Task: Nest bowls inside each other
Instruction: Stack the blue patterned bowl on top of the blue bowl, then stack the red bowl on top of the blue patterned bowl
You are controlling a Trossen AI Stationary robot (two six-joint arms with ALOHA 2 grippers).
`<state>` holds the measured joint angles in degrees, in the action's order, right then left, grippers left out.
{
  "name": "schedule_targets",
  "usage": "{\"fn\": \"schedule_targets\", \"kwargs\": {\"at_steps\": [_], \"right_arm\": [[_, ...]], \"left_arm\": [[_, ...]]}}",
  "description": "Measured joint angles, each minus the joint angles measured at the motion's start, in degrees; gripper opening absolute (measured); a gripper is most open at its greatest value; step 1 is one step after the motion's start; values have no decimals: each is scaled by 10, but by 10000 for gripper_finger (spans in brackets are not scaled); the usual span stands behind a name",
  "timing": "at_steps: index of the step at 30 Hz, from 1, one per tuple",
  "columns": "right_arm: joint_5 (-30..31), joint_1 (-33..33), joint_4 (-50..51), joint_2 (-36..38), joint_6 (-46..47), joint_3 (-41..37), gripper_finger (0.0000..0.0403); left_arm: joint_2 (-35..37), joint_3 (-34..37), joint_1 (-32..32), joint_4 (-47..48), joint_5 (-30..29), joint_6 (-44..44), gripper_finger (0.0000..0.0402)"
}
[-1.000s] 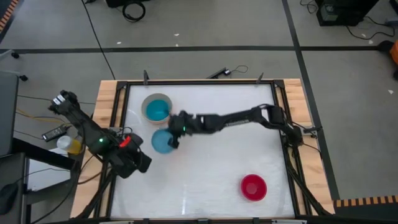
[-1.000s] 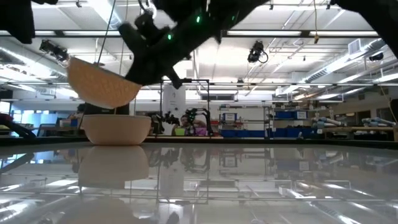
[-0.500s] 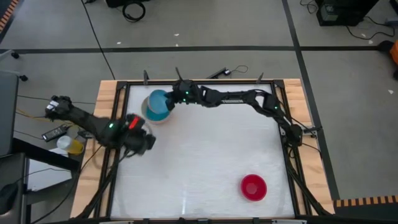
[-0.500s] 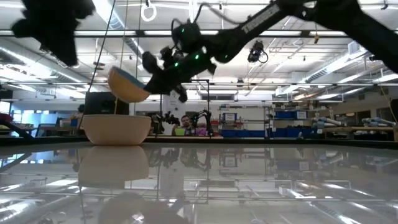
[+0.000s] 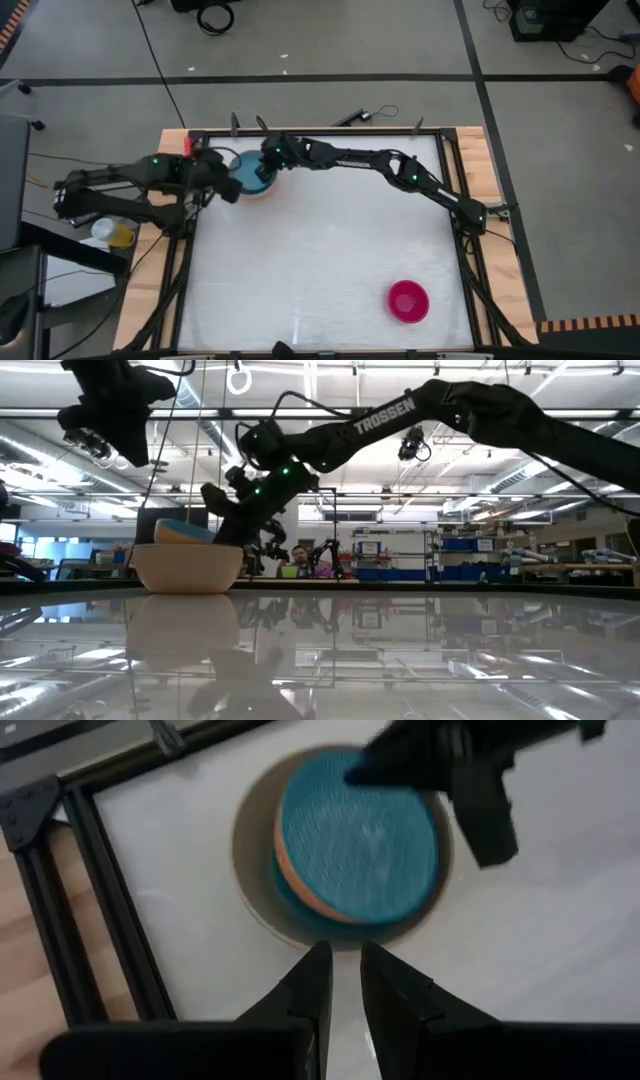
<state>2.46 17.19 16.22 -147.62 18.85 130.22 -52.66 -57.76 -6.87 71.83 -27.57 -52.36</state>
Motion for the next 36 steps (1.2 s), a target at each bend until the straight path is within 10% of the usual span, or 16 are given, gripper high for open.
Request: {"fn": "schedule_targets", "kwargs": {"at_steps": [17, 25, 36], "right_arm": [[-6, 0, 66, 26, 29, 39, 198], [26, 2, 276, 147, -20, 21, 214], [-27, -88, 253, 406, 13, -427, 205]], "left_arm": [[24, 0, -65, -27, 19, 56, 62], [24, 0, -47, -37, 32, 49, 62], [28, 88, 101, -219, 23, 3, 62]]}}
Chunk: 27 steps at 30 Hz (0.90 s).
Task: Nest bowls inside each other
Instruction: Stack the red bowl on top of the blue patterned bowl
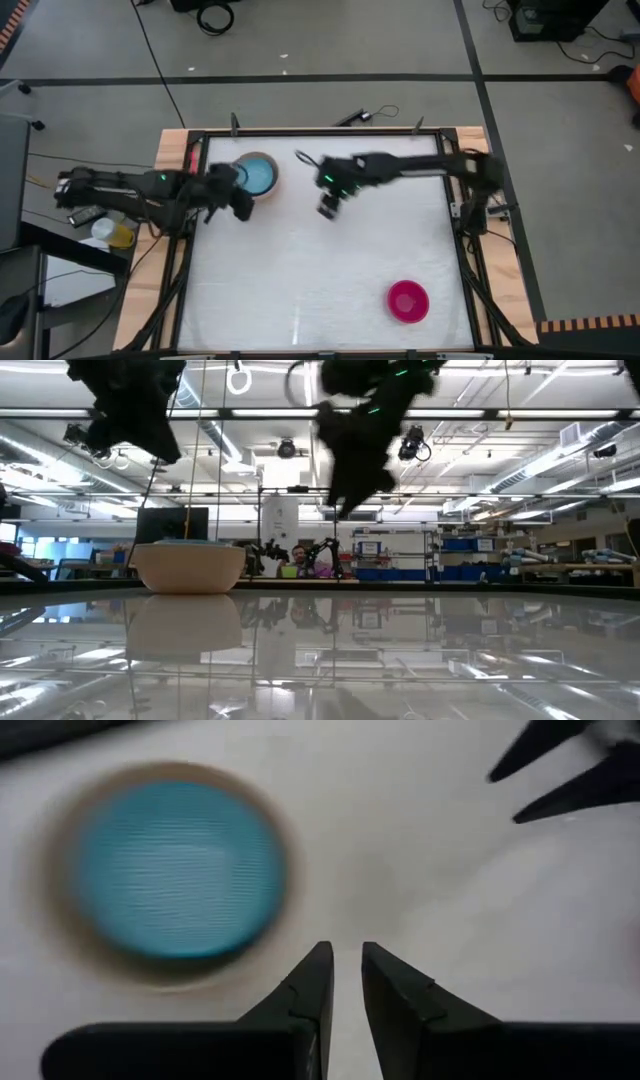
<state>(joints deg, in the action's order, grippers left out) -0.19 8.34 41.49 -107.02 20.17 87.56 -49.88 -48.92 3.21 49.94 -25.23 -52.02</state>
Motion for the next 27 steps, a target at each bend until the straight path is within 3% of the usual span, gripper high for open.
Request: {"fn": "schedule_targets", "kwargs": {"at_steps": [6, 11, 20, 27], "right_arm": [[-22, -111, -2, 183, 41, -210, 196], [-40, -212, 35, 271, 106, -295, 182], [-72, -381, 25, 287, 222, -380, 176], [-65, -428, -28, 265, 268, -405, 176]], "left_arm": [[-24, 82, 93, -206, -8, -12, 62], [-60, 118, 123, -285, -9, -12, 62], [-111, 119, 158, -294, -6, -18, 62], [-121, 119, 185, -298, -4, -44, 62]]}}
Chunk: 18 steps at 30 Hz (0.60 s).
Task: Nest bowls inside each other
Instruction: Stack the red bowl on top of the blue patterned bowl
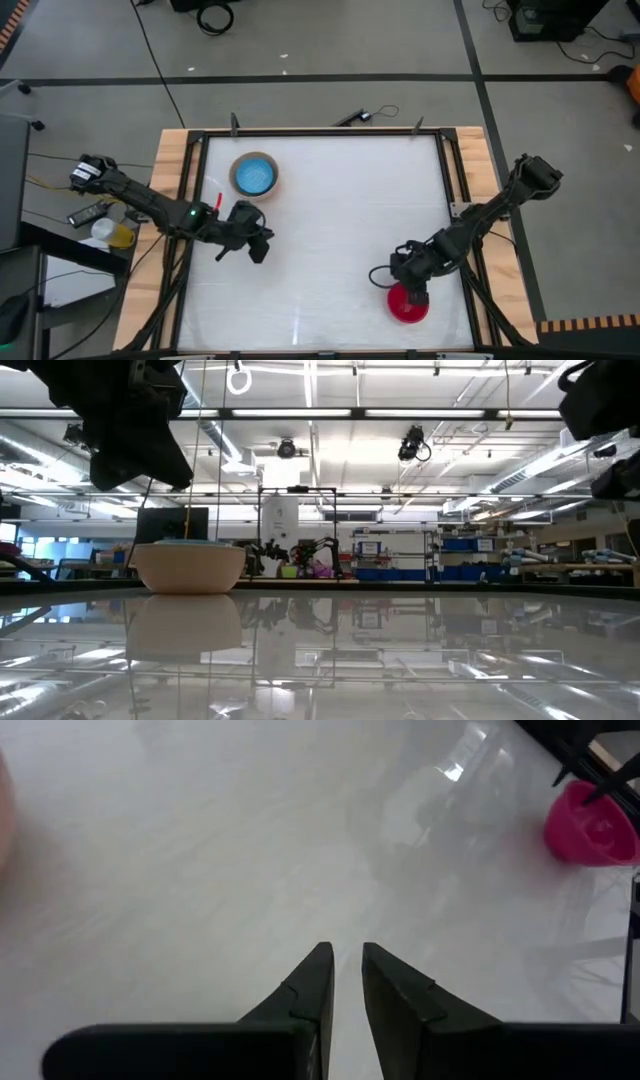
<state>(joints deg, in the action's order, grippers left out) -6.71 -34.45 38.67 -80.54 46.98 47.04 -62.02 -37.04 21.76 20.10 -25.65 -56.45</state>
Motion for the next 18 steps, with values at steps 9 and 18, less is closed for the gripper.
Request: {"fn": "schedule_targets", "kwargs": {"at_steps": [9, 18], "right_arm": [[20, 4, -8, -59, -9, -1, 74], [72, 115, -95, -65, -57, 46, 27]], "left_arm": [[0, 0, 1, 8, 0, -22, 62], [19, -18, -5, 71, 10, -25, 62]]}}
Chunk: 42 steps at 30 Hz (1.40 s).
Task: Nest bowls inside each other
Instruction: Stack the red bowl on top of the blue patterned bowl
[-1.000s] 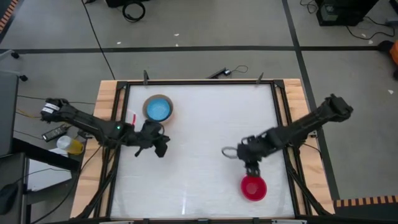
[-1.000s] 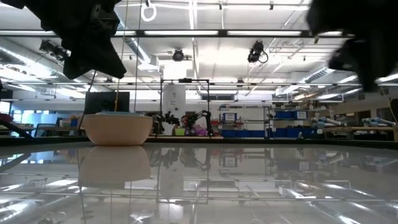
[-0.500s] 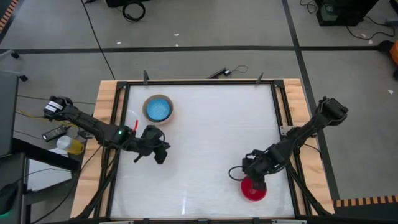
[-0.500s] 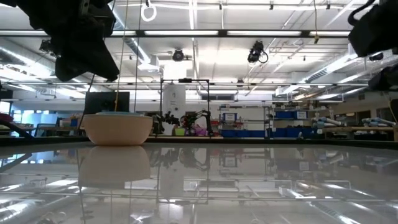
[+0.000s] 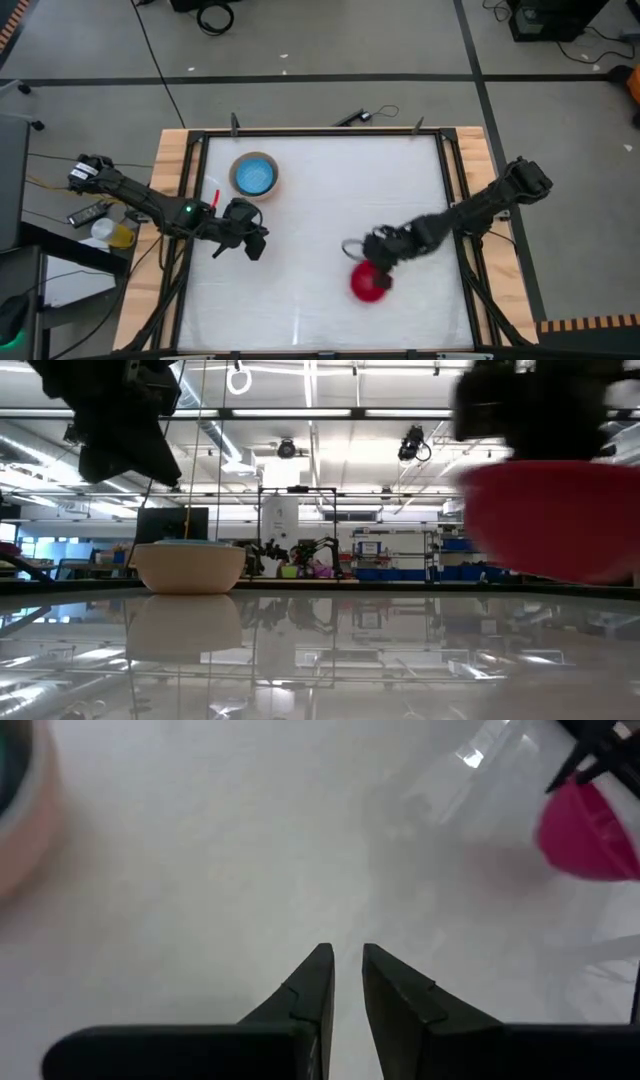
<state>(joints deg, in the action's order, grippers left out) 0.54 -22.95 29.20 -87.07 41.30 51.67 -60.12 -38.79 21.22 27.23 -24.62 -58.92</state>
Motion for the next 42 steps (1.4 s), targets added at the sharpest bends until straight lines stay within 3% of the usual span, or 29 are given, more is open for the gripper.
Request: {"fn": "schedule_targets", "kwargs": {"at_steps": [4, 8, 18, 24, 29, 32, 36, 42], "right_arm": [[15, 97, -100, -14, -34, 26, 21], [1, 182, -170, -90, -78, 105, 21], [-4, 289, -146, -360, -153, 467, 24], [18, 328, -112, -486, -179, 681, 30], [46, 347, -65, -574, -202, 798, 33], [93, 353, -19, -594, -191, 835, 37], [152, 355, -9, -590, -188, 819, 60], [123, 366, 10, -586, -195, 825, 121]], "left_arm": [[23, -33, -24, 88, -4, 17, 62], [53, -76, -60, 164, -9, 48, 62], [114, -191, -130, 333, -43, 95, 62], [138, -197, -145, 399, -49, 66, 62], [145, -197, -148, 418, -63, 56, 62], [145, -197, -148, 420, -66, 55, 62], [145, -197, -151, 426, -74, 49, 62], [144, -197, -177, 444, -88, 46, 62]]}}
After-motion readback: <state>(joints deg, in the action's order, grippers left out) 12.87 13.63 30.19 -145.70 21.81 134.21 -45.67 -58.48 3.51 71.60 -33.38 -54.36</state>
